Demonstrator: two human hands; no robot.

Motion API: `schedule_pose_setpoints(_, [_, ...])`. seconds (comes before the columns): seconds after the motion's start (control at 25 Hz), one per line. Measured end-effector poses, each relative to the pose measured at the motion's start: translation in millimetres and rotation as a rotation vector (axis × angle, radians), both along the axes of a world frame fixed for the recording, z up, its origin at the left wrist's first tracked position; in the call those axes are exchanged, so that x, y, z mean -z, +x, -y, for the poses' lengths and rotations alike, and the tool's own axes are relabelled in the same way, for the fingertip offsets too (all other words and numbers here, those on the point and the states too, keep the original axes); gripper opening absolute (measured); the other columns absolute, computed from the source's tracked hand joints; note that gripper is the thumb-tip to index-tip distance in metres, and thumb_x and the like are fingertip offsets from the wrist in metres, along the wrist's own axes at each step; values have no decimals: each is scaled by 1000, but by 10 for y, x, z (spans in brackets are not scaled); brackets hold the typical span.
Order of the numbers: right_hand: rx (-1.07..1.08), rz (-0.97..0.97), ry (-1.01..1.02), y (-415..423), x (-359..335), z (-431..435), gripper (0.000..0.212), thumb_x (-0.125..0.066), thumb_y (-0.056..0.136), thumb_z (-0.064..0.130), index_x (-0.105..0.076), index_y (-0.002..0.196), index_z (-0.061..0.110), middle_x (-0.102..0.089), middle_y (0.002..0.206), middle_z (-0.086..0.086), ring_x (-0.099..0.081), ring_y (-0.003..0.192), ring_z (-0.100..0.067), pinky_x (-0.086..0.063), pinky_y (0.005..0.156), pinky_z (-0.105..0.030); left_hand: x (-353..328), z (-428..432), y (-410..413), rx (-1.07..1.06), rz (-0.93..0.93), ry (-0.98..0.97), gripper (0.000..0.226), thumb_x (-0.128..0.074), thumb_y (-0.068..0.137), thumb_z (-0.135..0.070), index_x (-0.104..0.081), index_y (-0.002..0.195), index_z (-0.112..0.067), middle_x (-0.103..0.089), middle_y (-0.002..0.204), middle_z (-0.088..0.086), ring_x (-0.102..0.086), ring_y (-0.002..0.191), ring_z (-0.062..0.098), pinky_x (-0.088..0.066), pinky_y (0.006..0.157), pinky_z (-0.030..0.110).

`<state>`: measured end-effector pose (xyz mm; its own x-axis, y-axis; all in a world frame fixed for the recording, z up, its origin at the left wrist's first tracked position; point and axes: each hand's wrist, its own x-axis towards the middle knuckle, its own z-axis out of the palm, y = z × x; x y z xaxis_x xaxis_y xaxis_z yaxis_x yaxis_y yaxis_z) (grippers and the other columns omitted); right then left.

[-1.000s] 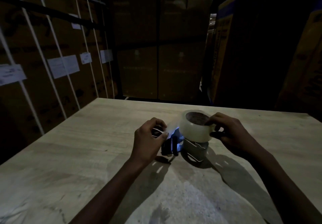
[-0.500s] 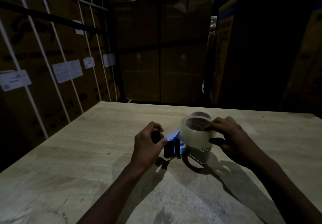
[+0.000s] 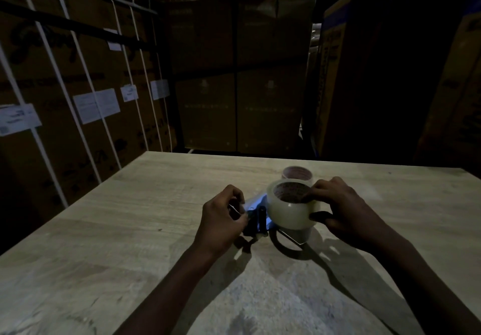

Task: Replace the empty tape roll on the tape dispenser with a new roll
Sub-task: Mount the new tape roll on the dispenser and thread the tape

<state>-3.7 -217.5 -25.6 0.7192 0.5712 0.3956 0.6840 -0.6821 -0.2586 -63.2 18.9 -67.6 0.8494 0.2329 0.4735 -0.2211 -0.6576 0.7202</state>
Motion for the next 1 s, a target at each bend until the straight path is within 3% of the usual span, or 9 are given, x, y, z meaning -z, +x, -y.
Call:
schedule_pose_setpoints(0.16, [16,-30,-17,-18,-36,47,36,-74,74,20,-64,107,31,-54,105,15,-37,94,-8,-38,77,-29,-23,15,-23,13,-51,9,29,-74,76,-6,-52,91,-17,-60,76,-4,-63,69,5,-55,61,15])
schedule_pose_setpoints(0.32, [27,-60,-28,-59,-49,41,35,-74,74,19,-64,105,30,-45,97,20,-39,93,-9,-42,75,-31,-29,37,-54,32,-92,-4,33,-72,77,-5,-50,97,-19,-61,74,-3,-63,66,0,-52,57,10])
schedule_pose_setpoints(0.52, [44,-67,-11,-62,-36,-3,39,-73,76,16,-62,110,29,-45,100,18,-37,87,-6,-36,72,-26,-31,13,-68,14,-75,-2,36,-73,76,-5,-50,99,-21,-66,82,0,-67,74,5,-57,62,14])
schedule_pose_setpoints(0.64, [40,-67,1,-55,-10,-44,39,-72,76,14,-62,111,29,-55,109,11,-39,86,-6,-36,71,-26,-32,15,-65,22,-69,-8,34,-73,76,-6,-52,98,-21,-67,83,0,-68,75,6,-58,63,16])
schedule_pose_setpoints(0.84, [54,-68,0,-46,-3,-57,37,-72,77,15,-61,111,28,-57,113,7,-38,88,-5,-35,73,-25,0,18,-23,-3,-20,4,32,-74,75,-4,-55,96,-18,-67,81,1,-67,73,5,-53,61,9])
schedule_pose_setpoints(1.0, [67,-96,-2,-67,-30,-45,36,-73,76,16,-62,109,27,-58,113,7,-41,89,-5,-42,76,-28,15,37,-13,-2,-4,8,32,-74,74,-3,-55,97,-17,-65,85,-1,-66,76,3,-53,65,7])
